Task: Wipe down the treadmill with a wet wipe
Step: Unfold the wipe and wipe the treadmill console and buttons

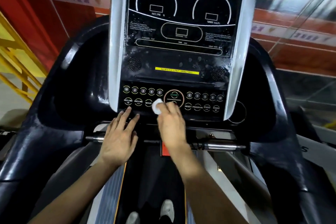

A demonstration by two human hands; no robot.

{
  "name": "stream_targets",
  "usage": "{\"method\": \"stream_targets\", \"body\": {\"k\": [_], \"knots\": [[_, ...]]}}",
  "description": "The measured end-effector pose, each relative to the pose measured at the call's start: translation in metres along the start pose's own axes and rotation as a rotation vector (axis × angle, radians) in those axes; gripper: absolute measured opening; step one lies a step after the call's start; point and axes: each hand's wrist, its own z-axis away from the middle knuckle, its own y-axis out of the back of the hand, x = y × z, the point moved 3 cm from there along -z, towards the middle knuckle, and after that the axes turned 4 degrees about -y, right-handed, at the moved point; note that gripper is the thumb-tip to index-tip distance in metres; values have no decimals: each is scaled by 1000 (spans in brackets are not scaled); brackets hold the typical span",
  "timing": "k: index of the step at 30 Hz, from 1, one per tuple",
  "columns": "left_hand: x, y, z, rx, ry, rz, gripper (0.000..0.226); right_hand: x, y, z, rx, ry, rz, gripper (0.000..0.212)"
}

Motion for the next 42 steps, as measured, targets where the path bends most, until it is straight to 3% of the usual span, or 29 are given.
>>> {"method": "stream_targets", "body": {"k": [6, 10, 18, 25, 29, 34, 42], "knots": [[6, 0, 0, 4, 10, 20, 66, 138, 63, 14, 241, -496, -44, 40], [8, -3, 1, -10, 25, 18, 63, 135, 60, 12, 263, -646, -74, 35], [4, 1, 3, -60, 6, -20, 67, 5, -3, 15, -107, -177, -56, 43], [-37, 22, 25, 6, 142, -75, 72, 35, 7, 13, 50, -362, -54, 37], [-56, 24, 41, 9, 188, -117, 68, -31, -29, 12, -83, -10, -20, 36], [-73, 28, 54, 22, 202, -192, 62, -89, -61, -2, -203, 248, 14, 29], [-86, 24, 64, -14, 220, -198, 61, -132, -37, -100, -1, 332, 73, 31]]}}
